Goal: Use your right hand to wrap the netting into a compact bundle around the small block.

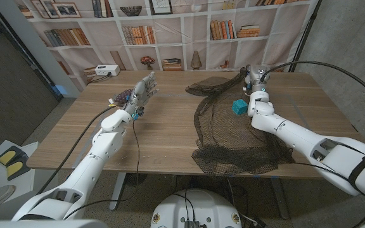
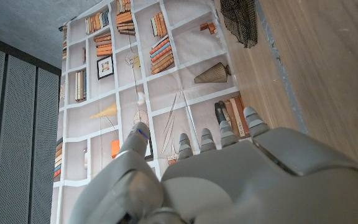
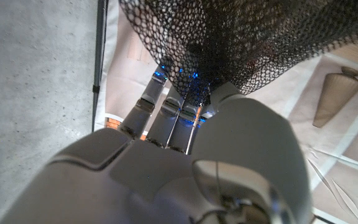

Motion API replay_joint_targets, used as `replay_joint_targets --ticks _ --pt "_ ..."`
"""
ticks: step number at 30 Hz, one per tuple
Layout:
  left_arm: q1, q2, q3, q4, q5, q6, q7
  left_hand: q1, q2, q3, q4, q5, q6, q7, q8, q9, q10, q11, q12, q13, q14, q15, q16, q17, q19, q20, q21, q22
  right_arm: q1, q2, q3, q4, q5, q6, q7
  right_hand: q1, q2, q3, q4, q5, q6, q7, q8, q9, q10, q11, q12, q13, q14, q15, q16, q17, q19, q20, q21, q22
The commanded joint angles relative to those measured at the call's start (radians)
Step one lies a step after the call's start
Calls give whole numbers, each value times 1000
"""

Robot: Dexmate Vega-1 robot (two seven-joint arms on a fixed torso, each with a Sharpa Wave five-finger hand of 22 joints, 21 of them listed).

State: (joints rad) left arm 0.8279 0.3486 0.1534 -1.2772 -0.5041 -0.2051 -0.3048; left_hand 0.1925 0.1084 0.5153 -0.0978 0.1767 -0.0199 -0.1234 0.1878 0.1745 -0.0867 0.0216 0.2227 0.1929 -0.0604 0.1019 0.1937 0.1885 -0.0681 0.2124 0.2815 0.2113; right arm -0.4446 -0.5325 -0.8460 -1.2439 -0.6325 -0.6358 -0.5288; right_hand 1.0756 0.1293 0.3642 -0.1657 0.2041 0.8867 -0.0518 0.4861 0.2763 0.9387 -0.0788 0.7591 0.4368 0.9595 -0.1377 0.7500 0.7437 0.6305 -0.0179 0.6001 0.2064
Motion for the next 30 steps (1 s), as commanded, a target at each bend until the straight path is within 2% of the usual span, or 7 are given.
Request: replay_joint_targets --ticks 1,8,13,19,30 --pt "-13 -1 5 12 -1 -10 -26 -6 -3 5 -1 3 1 -5 -2 5 3 1 -1 3 7 5 3 1 6 1 2 3 -119 -140 47 -315 -145 -29 195 9 1 5 4 0 52 3 17 2 25 4 10 -4 12 -76 -12 2 -5 3 10 1" --pt "-15 1 7 12 -4 -10 -41 -6 -3 5 -1 3 1 -5 -1 5 2 2 -1 3 8 4 3 1 7 1 2 3 -183 -179 78 -416 -217 -38 283 12 -5 8 3 0 59 5 18 -4 35 3 10 -12 21 -76 -19 2 -10 3 12 0" --pt "-11 3 7 6 -5 -8 -45 -7 -2 5 -1 3 2 -5 -1 5 2 2 -2 3 7 4 2 1 7 1 2 3 -230 -218 104 -495 -260 -22 351 17 -12 11 1 -1 62 6 17 -12 41 13 13 -14 30 -77 -26 5 -14 3 16 0" --pt "-11 5 8 5 -8 -6 -55 -7 -2 6 -1 3 2 -5 -1 5 2 2 -2 3 7 4 2 1 8 1 3 3 -284 -231 134 -560 -325 -31 400 18 -14 14 2 -2 66 8 17 -17 40 5 13 -13 34 -76 -31 8 -16 3 19 -1" --pt "-14 5 10 10 -10 -12 -70 -7 -2 7 -2 3 3 -5 -1 5 4 3 -2 3 6 4 1 1 9 1 3 3 -378 -242 190 -653 -421 -26 453 19 -15 16 5 -4 65 5 15 -23 38 8 12 -15 33 -76 -40 15 -24 1 23 -2"
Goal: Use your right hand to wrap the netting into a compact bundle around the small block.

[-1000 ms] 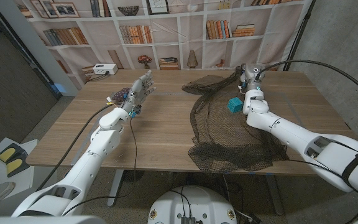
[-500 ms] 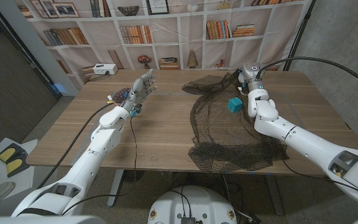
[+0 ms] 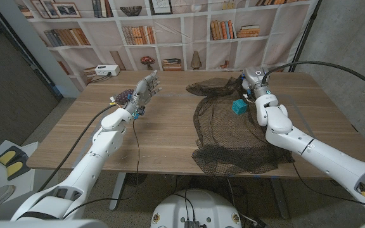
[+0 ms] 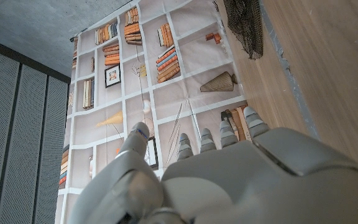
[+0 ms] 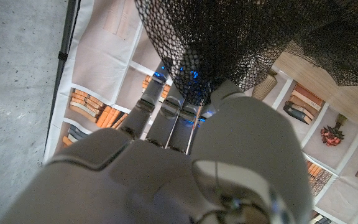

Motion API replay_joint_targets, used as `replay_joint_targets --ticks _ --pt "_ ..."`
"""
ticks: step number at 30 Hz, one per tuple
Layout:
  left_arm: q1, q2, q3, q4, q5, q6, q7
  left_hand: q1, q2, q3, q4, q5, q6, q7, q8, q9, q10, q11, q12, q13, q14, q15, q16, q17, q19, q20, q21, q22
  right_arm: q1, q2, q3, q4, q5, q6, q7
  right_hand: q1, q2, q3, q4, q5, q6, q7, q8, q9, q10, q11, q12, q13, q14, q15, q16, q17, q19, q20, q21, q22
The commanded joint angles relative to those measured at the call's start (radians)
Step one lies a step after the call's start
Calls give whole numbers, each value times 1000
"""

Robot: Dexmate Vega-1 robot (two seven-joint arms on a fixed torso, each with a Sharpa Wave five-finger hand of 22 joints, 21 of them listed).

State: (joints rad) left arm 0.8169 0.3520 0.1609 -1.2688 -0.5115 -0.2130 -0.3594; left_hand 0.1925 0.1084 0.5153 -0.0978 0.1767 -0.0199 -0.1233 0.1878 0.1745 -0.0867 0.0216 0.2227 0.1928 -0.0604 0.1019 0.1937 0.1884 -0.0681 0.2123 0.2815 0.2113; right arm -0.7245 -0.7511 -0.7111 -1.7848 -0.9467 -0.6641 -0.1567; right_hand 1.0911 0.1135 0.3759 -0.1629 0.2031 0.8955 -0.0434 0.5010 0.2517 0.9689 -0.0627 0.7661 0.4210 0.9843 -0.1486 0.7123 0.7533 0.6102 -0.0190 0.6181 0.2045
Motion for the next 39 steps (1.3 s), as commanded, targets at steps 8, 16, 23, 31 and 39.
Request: replay_joint_targets --ticks 8,16,23,31,39 --pt "-18 -3 9 19 -2 -8 -31 -8 -2 7 -2 3 4 -5 -1 5 3 3 -2 3 6 3 1 1 9 1 2 3 -164 -29 88 -165 -154 24 118 5 0 7 3 -3 54 -10 0 1 1 -12 1 -2 7 -67 -9 10 -8 2 8 -1" --pt "-30 -10 12 38 -4 -11 -44 -8 -2 8 -2 3 3 -5 -1 5 4 2 -3 3 5 4 1 1 9 1 2 3 -218 -29 104 -211 -209 49 191 0 1 11 8 -3 43 -10 -6 -6 -6 1 -9 -15 -11 -65 -34 9 -37 6 4 -3" --pt "-37 -14 15 49 -2 -15 -52 -9 -2 8 -3 3 4 -5 -1 5 4 2 -3 3 5 3 1 1 10 1 2 3 -258 -24 124 -237 -230 79 233 -6 3 19 12 -3 32 -13 -13 -13 -16 6 -23 -32 -21 -65 -61 -1 -59 9 0 -5" --pt "-47 -17 15 64 0 -21 -59 -9 -2 9 -3 4 4 -4 -1 5 3 2 -4 3 5 2 0 1 10 1 2 3 -285 -35 145 -270 -206 135 337 -133 -43 -6 60 -8 -20 -12 -60 -41 -52 28 -79 -95 -43 -48 -150 -55 -92 33 -6 -16" --pt "-52 -21 14 73 0 -23 -61 -8 -1 10 -3 4 4 -4 -1 5 2 1 -4 3 4 2 0 1 10 1 2 3 -295 -46 159 -290 -124 193 459 -340 -112 -82 140 4 -53 2 -119 -58 -90 57 -119 -127 -67 -27 -190 -69 -109 54 -19 -18"
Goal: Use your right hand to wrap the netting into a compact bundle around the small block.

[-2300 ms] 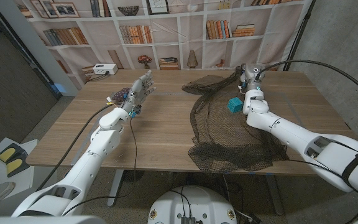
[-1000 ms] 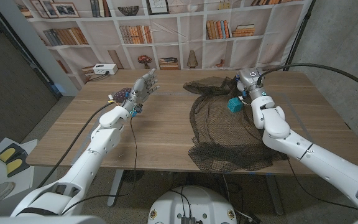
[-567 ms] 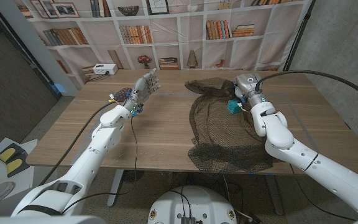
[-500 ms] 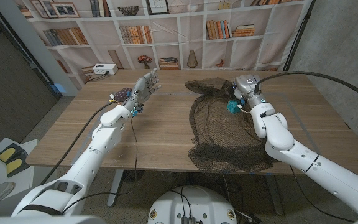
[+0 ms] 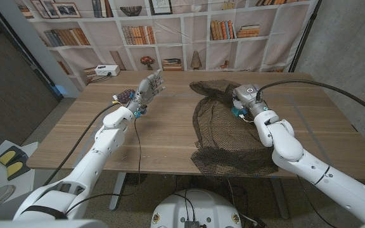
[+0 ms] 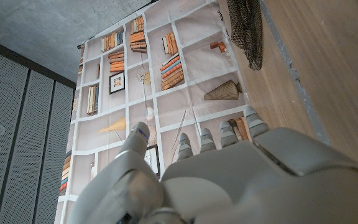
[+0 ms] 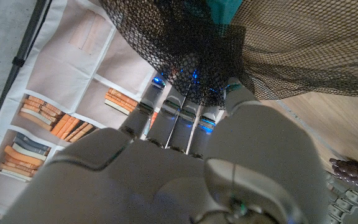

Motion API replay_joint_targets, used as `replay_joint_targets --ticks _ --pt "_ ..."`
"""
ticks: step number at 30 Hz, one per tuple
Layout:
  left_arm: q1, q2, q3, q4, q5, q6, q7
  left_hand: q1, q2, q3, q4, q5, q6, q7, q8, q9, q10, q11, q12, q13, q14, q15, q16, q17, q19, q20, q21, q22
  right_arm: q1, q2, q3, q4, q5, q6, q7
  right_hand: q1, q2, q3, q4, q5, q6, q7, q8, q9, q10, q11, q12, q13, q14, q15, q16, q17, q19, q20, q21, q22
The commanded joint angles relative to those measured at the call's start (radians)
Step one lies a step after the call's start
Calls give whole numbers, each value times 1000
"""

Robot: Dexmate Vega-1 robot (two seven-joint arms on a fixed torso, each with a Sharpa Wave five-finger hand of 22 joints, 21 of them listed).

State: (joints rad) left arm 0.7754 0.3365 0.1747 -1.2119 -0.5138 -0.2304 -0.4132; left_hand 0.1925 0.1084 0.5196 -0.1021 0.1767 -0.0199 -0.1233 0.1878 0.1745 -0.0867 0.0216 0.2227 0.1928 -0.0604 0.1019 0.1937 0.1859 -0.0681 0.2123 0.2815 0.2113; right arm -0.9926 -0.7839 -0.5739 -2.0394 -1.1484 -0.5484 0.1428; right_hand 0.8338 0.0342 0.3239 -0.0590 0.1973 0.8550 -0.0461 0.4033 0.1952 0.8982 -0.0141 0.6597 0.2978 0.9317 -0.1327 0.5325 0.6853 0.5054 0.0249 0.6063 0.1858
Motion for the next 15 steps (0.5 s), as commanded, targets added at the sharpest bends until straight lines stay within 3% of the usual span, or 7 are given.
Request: replay_joint_targets --ticks 1,6,11,15 --pt "-11 -7 0 18 1 -6 -9 -8 -1 6 1 4 4 -4 -1 5 2 2 -4 3 4 1 0 4 10 1 2 3 -24 -13 18 -35 82 82 177 -115 -49 -46 48 13 -17 6 -29 -1 -26 14 -19 -8 -17 -42 -12 0 -8 17 -11 1" --pt "-12 -8 -1 20 0 -5 -9 -8 -1 6 0 4 5 -3 -1 5 2 3 -5 3 3 2 0 3 10 1 2 3 -15 -18 13 -30 142 117 240 -239 -79 -100 103 28 -33 26 -59 0 -46 42 -33 -9 -31 -18 -15 6 -17 35 -23 1" --pt "-11 -8 -2 20 0 -5 -10 -8 0 7 0 4 5 -4 -1 5 2 2 -5 3 3 0 -1 3 10 1 1 3 -1 -29 17 -35 212 146 301 -269 -78 -110 117 34 -41 36 -70 0 -49 58 -41 -15 -27 -4 -16 3 0 41 -20 2" --pt "-9 -6 -4 17 -1 -7 -11 -8 0 7 0 4 4 -3 -1 5 2 1 -5 3 4 0 0 3 10 1 1 3 -10 -44 37 -60 263 150 307 -264 -68 -103 115 43 -49 44 -80 1 -55 68 -50 -22 -20 3 -18 -6 24 39 -14 2"
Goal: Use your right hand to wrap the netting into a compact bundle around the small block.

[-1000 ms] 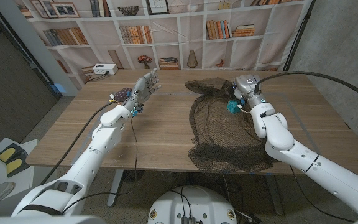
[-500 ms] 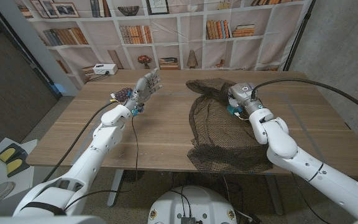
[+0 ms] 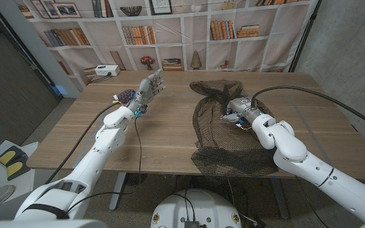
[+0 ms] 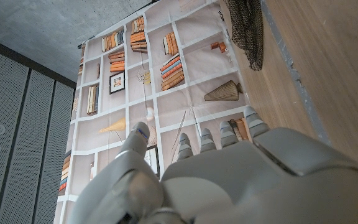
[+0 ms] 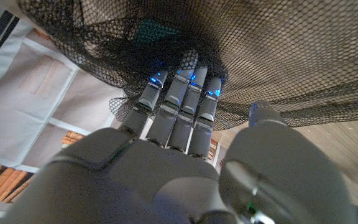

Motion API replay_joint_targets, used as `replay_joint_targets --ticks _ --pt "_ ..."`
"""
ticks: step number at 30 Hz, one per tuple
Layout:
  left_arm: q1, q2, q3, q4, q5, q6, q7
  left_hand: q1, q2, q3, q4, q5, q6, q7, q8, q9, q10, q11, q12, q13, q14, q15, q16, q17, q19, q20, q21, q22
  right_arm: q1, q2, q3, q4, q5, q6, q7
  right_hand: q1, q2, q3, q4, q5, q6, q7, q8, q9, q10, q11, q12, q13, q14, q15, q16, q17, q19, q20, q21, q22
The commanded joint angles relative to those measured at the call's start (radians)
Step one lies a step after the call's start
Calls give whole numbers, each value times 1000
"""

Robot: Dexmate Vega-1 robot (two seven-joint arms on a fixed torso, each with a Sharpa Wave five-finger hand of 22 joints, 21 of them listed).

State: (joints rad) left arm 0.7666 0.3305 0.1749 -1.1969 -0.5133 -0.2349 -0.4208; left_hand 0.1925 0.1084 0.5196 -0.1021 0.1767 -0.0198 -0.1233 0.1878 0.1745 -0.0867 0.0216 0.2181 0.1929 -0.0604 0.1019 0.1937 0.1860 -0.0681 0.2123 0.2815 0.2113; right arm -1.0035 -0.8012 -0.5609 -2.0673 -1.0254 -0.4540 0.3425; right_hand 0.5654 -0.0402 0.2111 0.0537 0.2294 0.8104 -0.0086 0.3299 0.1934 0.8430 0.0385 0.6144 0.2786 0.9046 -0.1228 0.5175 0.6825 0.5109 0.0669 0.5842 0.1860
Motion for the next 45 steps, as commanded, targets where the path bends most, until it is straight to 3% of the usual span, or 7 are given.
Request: replay_joint_targets --ticks 1,7,16,24,33,39,45 --pt "1 1 -4 1 -2 -1 -4 -8 0 7 0 4 5 -3 -1 5 2 1 0 3 4 1 0 3 10 1 1 3 -8 -31 32 -43 142 51 92 5 7 10 2 11 -5 7 -7 2 0 15 -5 -3 7 -7 -3 -3 18 -4 8 2" --pt "5 1 -6 1 -6 0 -9 -8 0 8 0 4 5 -3 -1 5 3 0 0 3 5 1 0 3 10 1 1 3 -94 -60 104 -151 129 -26 -7 50 28 37 -24 26 -17 7 -22 3 -11 17 -20 -13 0 -8 -9 -10 20 -4 5 1" --pt "5 2 -7 1 -11 -8 -25 -9 0 8 0 4 6 -3 -1 5 4 2 0 3 5 1 0 3 10 1 1 3 -218 -111 166 -300 96 -142 -14 89 31 60 -54 33 -20 4 -38 3 -5 12 -26 -16 37 -22 3 -13 51 -12 12 3" --pt "4 3 -3 -2 -14 -12 -43 -10 0 9 0 4 6 -3 -1 5 6 2 0 3 5 2 0 3 11 1 1 3 -307 -132 180 -401 55 -234 18 48 -1 41 -51 40 -107 -6 -94 7 -101 8 -71 -6 -62 -12 -41 -17 14 0 -9 4" --pt "15 9 0 -19 -20 -7 -62 -10 0 9 0 4 7 -2 -1 5 6 3 0 3 5 1 0 3 11 1 1 3 -372 -140 174 -471 13 -315 101 45 -11 38 -58 49 -104 -2 -99 10 -89 11 -68 2 -14 -16 -22 -17 31 -2 -6 5" --pt "23 14 0 -31 -25 -8 -73 -11 0 10 0 4 6 -2 -1 5 6 2 0 3 5 1 0 3 11 1 1 3 -387 -137 138 -511 -63 -370 196 23 -29 23 -60 65 -217 -14 -142 14 -222 14 -129 3 -173 1 -93 -31 -16 2 -33 5" --pt "30 20 -1 -43 -28 -7 -80 -11 0 10 0 4 6 -2 -1 5 6 3 0 3 5 1 0 3 11 1 0 3 -390 -113 109 -533 -136 -381 302 0 -43 5 -62 93 -358 -26 -147 18 -402 4 -227 -16 -376 29 -234 -112 -104 14 -81 3"
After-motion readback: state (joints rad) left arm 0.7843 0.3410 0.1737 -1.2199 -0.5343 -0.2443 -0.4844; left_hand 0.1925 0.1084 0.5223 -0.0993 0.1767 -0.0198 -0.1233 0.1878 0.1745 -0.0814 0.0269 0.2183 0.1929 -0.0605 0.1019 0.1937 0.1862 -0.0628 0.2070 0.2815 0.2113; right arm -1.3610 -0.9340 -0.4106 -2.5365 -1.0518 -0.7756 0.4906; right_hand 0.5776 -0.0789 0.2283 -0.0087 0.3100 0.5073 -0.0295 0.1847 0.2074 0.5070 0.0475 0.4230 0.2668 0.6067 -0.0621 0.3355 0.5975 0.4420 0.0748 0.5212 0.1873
